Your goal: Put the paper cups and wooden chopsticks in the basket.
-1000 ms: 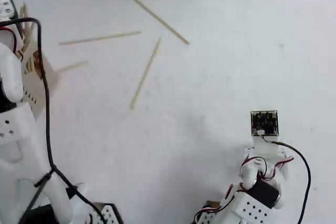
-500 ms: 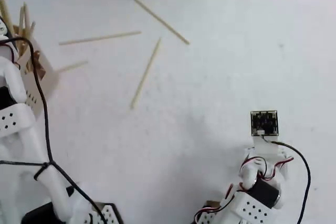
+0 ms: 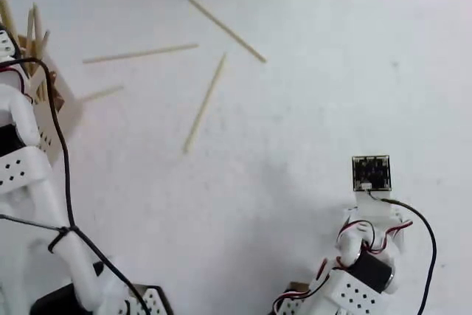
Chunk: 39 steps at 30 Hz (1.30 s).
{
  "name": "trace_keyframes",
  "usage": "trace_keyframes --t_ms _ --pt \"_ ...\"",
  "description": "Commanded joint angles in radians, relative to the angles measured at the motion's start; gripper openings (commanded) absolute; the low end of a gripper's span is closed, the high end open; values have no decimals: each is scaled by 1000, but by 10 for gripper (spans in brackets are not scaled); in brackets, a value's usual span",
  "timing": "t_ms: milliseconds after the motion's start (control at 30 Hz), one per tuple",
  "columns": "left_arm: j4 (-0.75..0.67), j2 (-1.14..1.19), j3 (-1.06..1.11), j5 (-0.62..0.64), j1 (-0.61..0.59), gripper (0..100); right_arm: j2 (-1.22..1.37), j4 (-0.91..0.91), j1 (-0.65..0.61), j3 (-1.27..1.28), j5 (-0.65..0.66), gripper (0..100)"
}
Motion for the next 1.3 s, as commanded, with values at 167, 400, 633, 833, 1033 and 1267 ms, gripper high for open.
trace_keyframes --t_ms 167,400,633,833,1033,1267 --pt "-25 -44 -20 5 -41 94 -1 5 10 9 -2 45" --pt "325 -162 -183 6 24 97 -1 5 10 9 -2 45" --pt "730 -239 -341 -147 378 95 -1 5 10 9 -2 45" --pt "643 -54 -278 -201 538 94 -1 5 10 9 -2 45" --pt "301 329 -258 -209 510 94 -1 5 10 9 -2 45" --pt "334 765 -486 -376 384 98 -1 5 10 9 -2 45"
